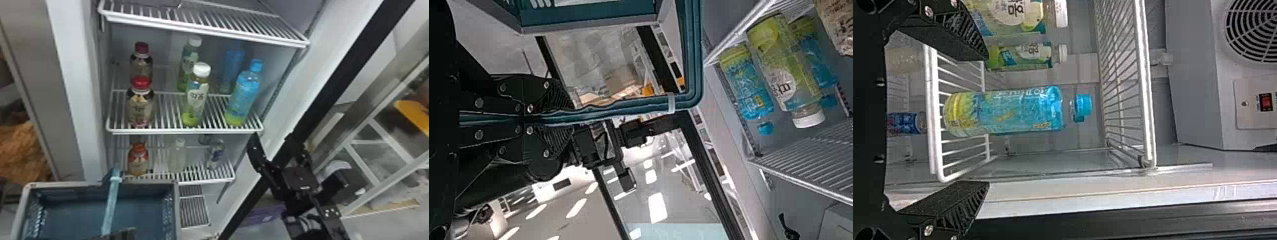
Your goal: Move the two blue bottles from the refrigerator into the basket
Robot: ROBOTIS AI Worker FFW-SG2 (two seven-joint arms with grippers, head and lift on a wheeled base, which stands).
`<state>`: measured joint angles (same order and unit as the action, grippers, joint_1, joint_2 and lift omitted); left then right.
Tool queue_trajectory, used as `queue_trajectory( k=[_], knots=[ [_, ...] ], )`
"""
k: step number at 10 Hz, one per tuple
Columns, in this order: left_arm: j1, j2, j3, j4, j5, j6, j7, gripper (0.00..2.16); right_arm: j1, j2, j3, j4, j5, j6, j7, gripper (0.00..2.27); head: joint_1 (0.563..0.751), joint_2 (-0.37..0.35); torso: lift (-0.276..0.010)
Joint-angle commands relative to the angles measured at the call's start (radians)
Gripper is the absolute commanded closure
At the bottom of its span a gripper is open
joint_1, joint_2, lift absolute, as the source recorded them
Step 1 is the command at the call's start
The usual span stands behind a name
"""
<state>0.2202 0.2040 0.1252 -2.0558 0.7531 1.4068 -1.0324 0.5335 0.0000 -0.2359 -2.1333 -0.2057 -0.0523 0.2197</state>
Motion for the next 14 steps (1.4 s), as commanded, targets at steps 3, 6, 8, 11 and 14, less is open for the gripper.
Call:
queue_trajectory(
  k=[3,6,8,11,14],
  knots=[
    [-0.002,0.0,-0.004,0.008,0.0,0.002,0.0,1.2,-0.097,0.001,0.023,0.075,0.012,-0.002,-0.01,0.12,0.695,-0.35,0.0],
    [-0.004,0.002,-0.01,0.013,0.002,0.002,0.002,1.2,-0.163,-0.014,0.046,0.117,0.02,0.001,-0.029,0.12,0.695,-0.35,0.0],
    [-0.004,0.002,-0.012,0.015,0.002,0.002,0.002,1.2,-0.19,-0.025,0.058,0.127,0.026,0.011,-0.048,0.12,0.695,-0.35,0.0],
    [-0.004,0.003,-0.015,0.02,0.002,0.002,0.002,1.2,-0.256,-0.038,0.073,0.169,0.031,0.025,-0.054,0.12,0.695,-0.347,0.0],
    [-0.009,0.003,-0.018,0.027,0.003,0.002,0.002,1.2,-0.31,-0.048,0.092,0.218,0.029,0.028,-0.057,0.12,0.695,-0.33,0.0]
  ],
)
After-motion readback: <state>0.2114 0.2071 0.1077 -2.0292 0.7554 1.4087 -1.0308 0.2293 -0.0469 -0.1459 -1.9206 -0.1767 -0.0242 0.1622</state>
